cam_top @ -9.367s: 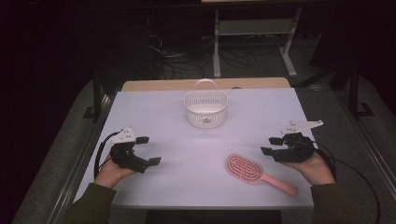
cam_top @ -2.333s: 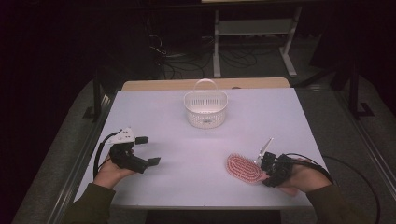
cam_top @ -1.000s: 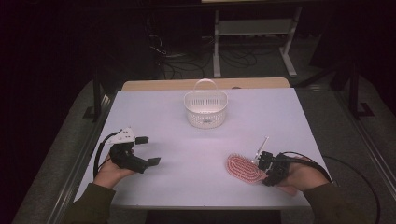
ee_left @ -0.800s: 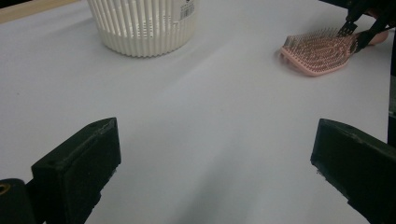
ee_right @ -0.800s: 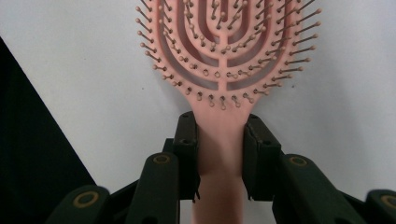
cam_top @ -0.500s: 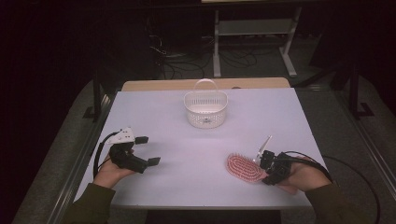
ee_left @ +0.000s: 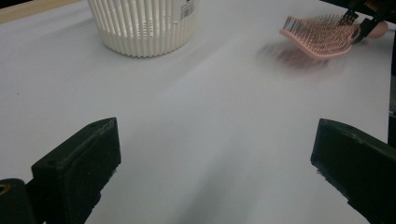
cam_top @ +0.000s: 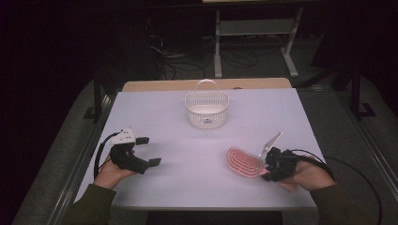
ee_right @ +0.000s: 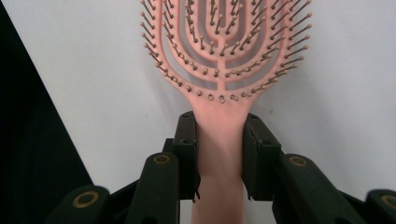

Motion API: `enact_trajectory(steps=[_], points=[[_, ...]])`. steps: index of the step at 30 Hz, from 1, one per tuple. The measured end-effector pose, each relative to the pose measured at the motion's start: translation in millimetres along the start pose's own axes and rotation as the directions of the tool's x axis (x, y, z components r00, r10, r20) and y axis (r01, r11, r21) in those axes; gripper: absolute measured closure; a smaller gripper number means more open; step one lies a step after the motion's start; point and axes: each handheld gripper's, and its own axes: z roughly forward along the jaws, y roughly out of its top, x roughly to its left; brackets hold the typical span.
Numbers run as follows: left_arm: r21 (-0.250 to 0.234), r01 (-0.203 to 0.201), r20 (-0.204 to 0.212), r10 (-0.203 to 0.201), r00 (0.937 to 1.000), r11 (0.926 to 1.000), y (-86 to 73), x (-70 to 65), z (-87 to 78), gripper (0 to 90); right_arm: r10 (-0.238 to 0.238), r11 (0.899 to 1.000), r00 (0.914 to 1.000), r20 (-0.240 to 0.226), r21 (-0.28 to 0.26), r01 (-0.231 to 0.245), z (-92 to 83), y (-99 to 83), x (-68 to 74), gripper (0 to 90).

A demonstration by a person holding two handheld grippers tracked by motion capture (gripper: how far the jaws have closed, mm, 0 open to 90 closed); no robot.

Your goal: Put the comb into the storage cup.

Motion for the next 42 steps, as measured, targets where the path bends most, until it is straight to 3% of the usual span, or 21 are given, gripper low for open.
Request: enact_trajectory(steps=[4, 13, 21, 28, 34, 42], points=[[-0.004, 0.002, -0.001, -0.002, 1.0, 1.0, 0.2, 0.0, -0.2, 0.8, 0.011, 0.996, 0.9999, 0.013, -0.091, -0.009, -7.3, 0.6, -1.7, 68.8], [-0.003, 0.002, 0.004, -0.002, 1.0, 1.0, 0.5, -0.4, 0.5, 0.8, 0.03, 0.975, 0.9995, 0.001, -0.222, -0.029, -14.6, 0.5, -6.1, 68.8], [-0.029, 0.017, 0.019, -0.017, 0.9997, 0.9994, 4.8, -1.6, -0.4, 0.8, 0.055, 0.947, 0.9979, 0.034, -0.319, -0.041, -18.2, 2.4, -12.1, 68.7], [-0.052, 0.043, 0.033, -0.041, 0.9986, 0.9977, 9.9, -0.6, -1.2, 0.8, 0.083, 0.906, 0.9957, 0.043, -0.419, -0.057, -22.9, 5.2, -19.6, 68.8], [-0.066, 0.049, 0.039, -0.046, 0.9982, 0.9966, 16.7, 0.4, 0.7, 0.8, 0.088, 0.889, 0.9953, 0.042, -0.455, -0.059, -25.1, 12.2, -22.5, 68.7], [-0.074, 0.029, 0.045, -0.026, 0.9987, 0.9968, 28.5, -2.6, 4.8, 0.8, 0.07, 0.881, 0.9965, 0.046, -0.471, -0.04, -27.8, 24.4, -22.9, 68.7]])
